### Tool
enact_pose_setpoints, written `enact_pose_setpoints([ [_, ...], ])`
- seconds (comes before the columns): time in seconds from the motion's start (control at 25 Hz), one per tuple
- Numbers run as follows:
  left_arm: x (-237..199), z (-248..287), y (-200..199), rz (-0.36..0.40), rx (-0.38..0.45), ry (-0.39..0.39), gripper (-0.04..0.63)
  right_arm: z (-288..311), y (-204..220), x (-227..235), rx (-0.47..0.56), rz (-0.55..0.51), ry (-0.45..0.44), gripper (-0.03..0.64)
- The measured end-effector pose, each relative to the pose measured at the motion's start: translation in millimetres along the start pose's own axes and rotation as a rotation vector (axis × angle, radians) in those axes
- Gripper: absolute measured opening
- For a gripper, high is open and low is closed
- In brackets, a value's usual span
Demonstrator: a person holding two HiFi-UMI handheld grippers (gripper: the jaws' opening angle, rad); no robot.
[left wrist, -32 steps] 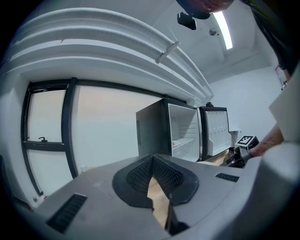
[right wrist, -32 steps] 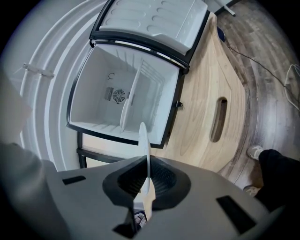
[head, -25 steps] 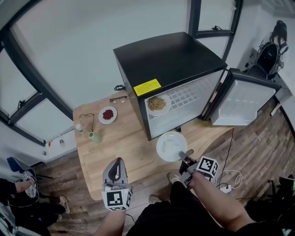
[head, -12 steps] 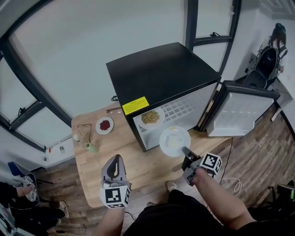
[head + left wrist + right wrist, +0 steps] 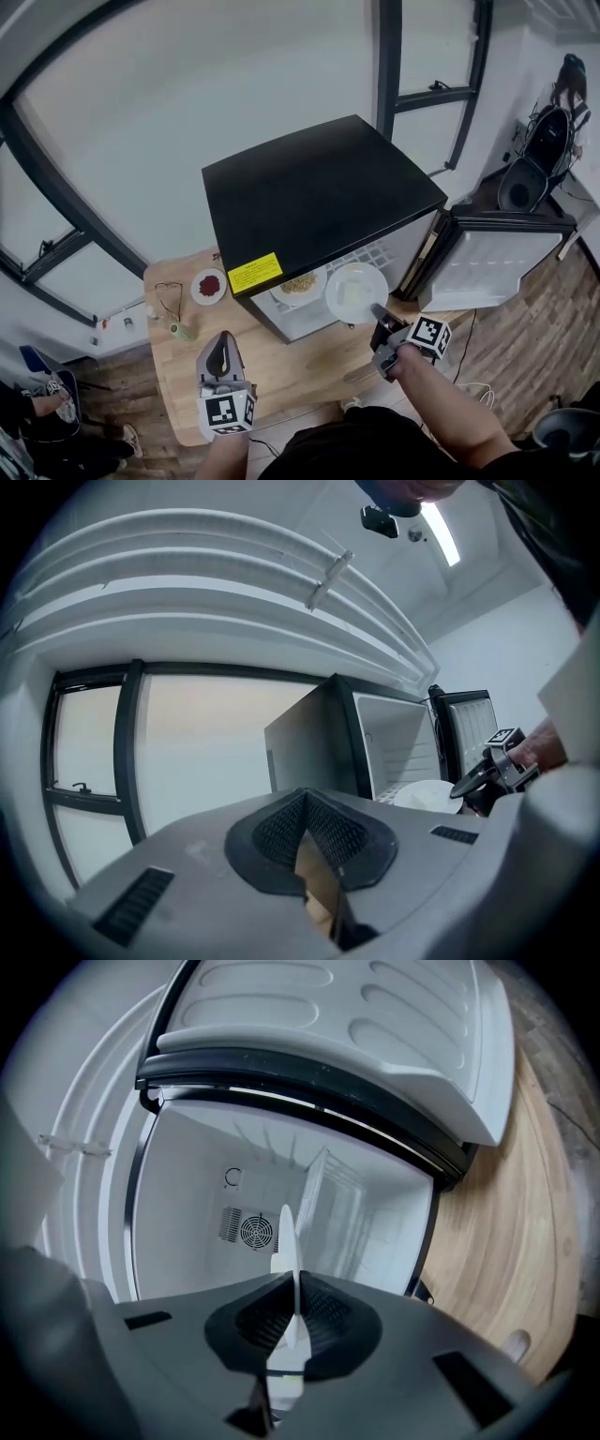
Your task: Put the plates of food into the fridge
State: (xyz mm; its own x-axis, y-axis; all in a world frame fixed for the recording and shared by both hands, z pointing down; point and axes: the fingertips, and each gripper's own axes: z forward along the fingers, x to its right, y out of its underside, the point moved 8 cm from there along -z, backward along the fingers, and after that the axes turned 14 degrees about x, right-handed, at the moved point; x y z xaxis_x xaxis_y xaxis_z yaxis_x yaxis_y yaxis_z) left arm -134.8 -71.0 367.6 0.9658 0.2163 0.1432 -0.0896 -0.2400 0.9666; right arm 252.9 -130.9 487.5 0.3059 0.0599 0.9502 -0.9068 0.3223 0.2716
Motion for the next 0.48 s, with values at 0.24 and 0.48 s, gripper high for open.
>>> enact_pose_setpoints([
  [0.24,-2.3,17.0,6.7,-0.004,-0.015,-0.043,0.003,28.8,-28.1,-3.0,0.016,-0.012,0.027,0.031],
  [0.48,-3.2,22.0,13.2,0.003,-0.033,-0.086,0.003,58.0,-48.2,-16.6,0.004,-0.112,0.057,0.032],
])
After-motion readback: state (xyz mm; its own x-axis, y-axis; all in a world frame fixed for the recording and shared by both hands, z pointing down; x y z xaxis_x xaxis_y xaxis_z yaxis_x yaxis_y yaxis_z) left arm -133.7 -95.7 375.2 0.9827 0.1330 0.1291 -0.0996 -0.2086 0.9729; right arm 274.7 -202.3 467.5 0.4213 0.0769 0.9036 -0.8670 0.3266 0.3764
